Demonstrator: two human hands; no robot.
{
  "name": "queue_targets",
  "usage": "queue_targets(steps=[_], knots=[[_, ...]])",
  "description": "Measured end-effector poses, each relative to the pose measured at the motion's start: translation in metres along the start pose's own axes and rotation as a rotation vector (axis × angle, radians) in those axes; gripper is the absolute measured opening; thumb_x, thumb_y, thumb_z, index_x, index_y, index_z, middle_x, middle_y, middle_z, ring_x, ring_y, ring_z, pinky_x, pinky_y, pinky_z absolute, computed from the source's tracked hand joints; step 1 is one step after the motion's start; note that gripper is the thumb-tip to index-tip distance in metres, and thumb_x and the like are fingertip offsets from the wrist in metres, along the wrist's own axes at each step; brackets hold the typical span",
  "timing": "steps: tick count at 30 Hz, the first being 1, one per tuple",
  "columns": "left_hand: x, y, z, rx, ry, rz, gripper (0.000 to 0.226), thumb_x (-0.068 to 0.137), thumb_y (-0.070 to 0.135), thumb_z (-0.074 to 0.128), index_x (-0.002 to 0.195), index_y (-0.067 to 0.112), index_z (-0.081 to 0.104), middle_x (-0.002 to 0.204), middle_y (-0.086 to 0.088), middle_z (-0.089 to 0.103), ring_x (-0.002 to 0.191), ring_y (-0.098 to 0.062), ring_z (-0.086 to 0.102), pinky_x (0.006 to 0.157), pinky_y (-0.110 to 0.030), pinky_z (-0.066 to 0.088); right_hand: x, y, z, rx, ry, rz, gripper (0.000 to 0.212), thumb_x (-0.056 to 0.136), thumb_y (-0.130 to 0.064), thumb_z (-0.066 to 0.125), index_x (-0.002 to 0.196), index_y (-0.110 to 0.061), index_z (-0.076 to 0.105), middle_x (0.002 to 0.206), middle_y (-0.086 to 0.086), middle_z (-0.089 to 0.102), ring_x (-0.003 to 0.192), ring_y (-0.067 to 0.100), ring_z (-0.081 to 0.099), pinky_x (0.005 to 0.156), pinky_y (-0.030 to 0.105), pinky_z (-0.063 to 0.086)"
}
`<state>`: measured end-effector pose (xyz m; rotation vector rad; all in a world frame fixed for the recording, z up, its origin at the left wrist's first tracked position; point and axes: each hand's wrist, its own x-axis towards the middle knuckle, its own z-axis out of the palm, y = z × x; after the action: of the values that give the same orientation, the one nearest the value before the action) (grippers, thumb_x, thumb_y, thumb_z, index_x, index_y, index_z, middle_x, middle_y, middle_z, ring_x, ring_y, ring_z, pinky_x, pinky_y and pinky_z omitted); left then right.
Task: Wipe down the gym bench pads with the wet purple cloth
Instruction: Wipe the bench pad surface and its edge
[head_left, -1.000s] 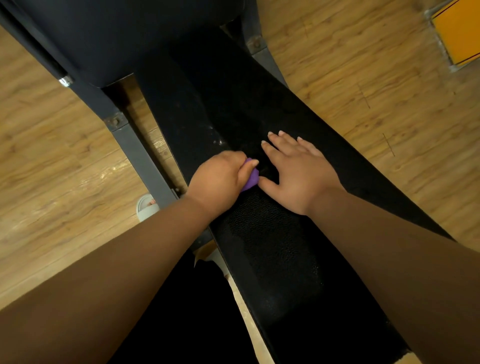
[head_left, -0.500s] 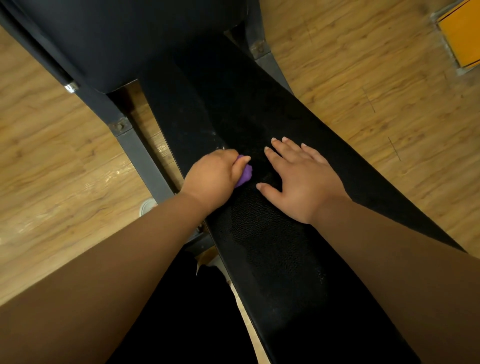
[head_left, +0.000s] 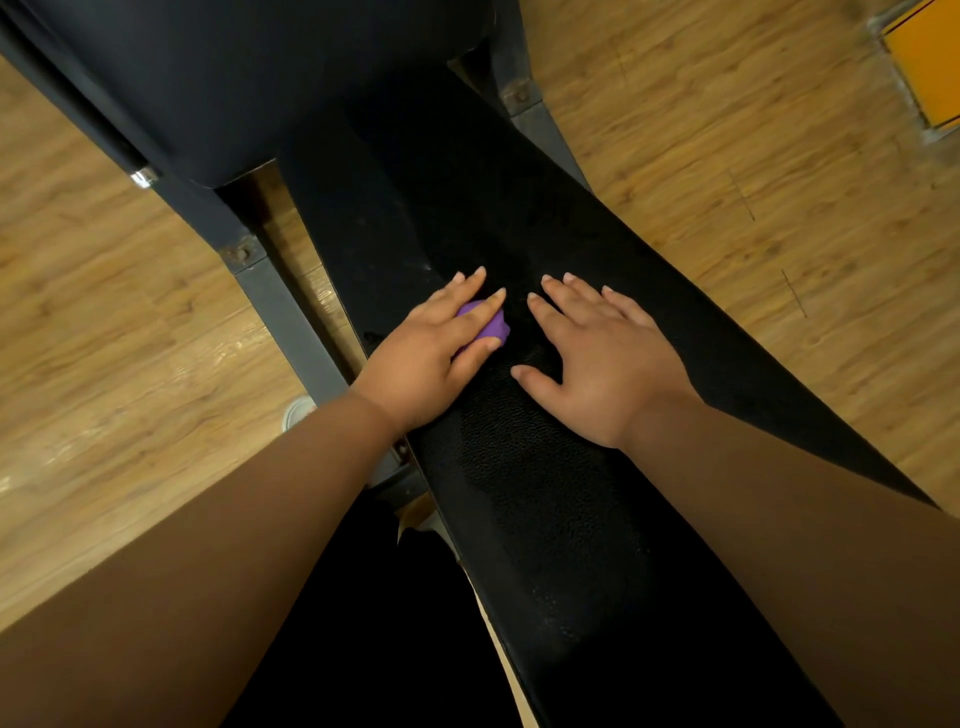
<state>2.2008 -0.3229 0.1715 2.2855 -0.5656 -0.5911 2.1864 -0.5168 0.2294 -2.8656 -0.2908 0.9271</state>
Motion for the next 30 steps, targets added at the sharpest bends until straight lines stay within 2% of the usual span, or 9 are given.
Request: queue_targets(steps=[3, 9, 14, 16, 19, 22, 24, 27, 30], knots=[[0.003, 0.006, -0.002, -0.005, -0.037, -0.025, 0.051, 0.100, 0.034, 0.047, 0.147, 0.017, 0.036, 0.157, -0.007, 0.029, 0.146, -0.019, 0.021, 0.119, -0.031, 0.015, 0.000, -0.001, -0.001, 0.005, -0.004, -0.002, 0.071, 0.095, -0.060, 0.031, 0.154, -0.024, 0.016, 0.163, -0.002, 0.007, 0.149, 0.012, -0.001, 0.121, 0.035, 0.002], [-0.023, 0.005, 0.003, 0.082, -0.015, 0.054, 0.053, 0.097, 0.035, 0.040, 0.143, 0.011, 0.044, 0.150, -0.014, 0.041, 0.137, -0.027, 0.040, 0.111, -0.034, 0.029, 0.000, -0.001, -0.001, 0.016, 0.000, 0.001, 0.071, 0.095, -0.060, 0.031, 0.154, -0.024, 0.016, 0.163, -0.003, 0.007, 0.149, 0.011, -0.001, 0.121, 0.034, 0.001], [0.013, 0.014, 0.000, 0.093, -0.027, -0.062, 0.049, 0.104, 0.022, 0.041, 0.151, 0.015, 0.029, 0.161, -0.007, 0.014, 0.149, -0.019, 0.011, 0.119, -0.032, 0.014, 0.000, -0.001, 0.000, 0.008, 0.013, 0.006, 0.072, 0.094, -0.061, 0.031, 0.154, -0.024, 0.016, 0.163, -0.003, 0.008, 0.149, 0.011, 0.000, 0.121, 0.034, 0.001], [0.006, 0.015, 0.000, 0.055, -0.019, -0.047, 0.053, 0.102, 0.022, 0.043, 0.152, 0.019, 0.025, 0.162, -0.007, 0.010, 0.149, -0.019, 0.010, 0.117, -0.029, 0.014, 0.000, -0.002, -0.001, 0.016, 0.017, 0.010, 0.072, 0.094, -0.060, 0.031, 0.154, -0.024, 0.017, 0.162, -0.003, 0.009, 0.149, 0.010, 0.001, 0.121, 0.034, 0.002], [-0.006, 0.009, -0.003, 0.051, -0.059, 0.031, 0.056, 0.100, 0.035, 0.043, 0.151, 0.026, 0.020, 0.160, -0.010, 0.017, 0.143, -0.030, 0.030, 0.111, -0.038, 0.034, 0.000, -0.002, -0.001, 0.003, 0.008, 0.009, 0.072, 0.094, -0.061, 0.030, 0.154, -0.025, 0.015, 0.163, -0.004, 0.007, 0.149, 0.010, 0.000, 0.120, 0.033, 0.001], [-0.002, 0.006, -0.005, 0.130, -0.048, 0.068, 0.056, 0.095, 0.040, 0.031, 0.149, 0.023, 0.033, 0.156, -0.018, 0.026, 0.118, -0.041, 0.057, 0.086, -0.044, 0.055, 0.001, -0.002, -0.001, -0.002, 0.010, 0.009, 0.072, 0.094, -0.061, 0.030, 0.154, -0.025, 0.015, 0.163, -0.004, 0.007, 0.149, 0.010, 0.000, 0.120, 0.033, 0.001], [0.003, 0.008, -0.006, 0.221, -0.042, 0.081, 0.053, 0.098, 0.031, 0.036, 0.151, 0.025, 0.031, 0.160, -0.018, 0.013, 0.112, -0.037, 0.060, 0.080, -0.038, 0.055, 0.000, -0.002, -0.001, -0.004, 0.017, 0.011, 0.072, 0.094, -0.061, 0.030, 0.154, -0.025, 0.015, 0.163, -0.003, 0.008, 0.149, 0.010, 0.000, 0.120, 0.033, 0.001], [0.015, 0.016, -0.006, 0.379, -0.124, -0.059, 0.064, 0.102, 0.020, 0.041, 0.154, 0.032, 0.005, 0.162, -0.012, -0.007, 0.124, -0.026, 0.050, 0.092, -0.029, 0.045, 0.000, -0.003, -0.001, -0.005, 0.012, 0.011, 0.072, 0.094, -0.062, 0.030, 0.154, -0.025, 0.014, 0.163, -0.004, 0.007, 0.149, 0.010, -0.001, 0.119, 0.032, 0.000], [0.012, 0.024, -0.004, 0.349, -0.121, -0.087, 0.057, 0.103, 0.016, 0.039, 0.155, 0.023, 0.014, 0.160, -0.017, 0.013, 0.141, -0.030, 0.033, 0.108, -0.034, 0.035, 0.000, -0.002, -0.001, 0.005, 0.015, 0.011, 0.072, 0.094, -0.061, 0.031, 0.154, -0.025, 0.015, 0.162, -0.004, 0.008, 0.149, 0.009, 0.000, 0.119, 0.031, -0.001]])
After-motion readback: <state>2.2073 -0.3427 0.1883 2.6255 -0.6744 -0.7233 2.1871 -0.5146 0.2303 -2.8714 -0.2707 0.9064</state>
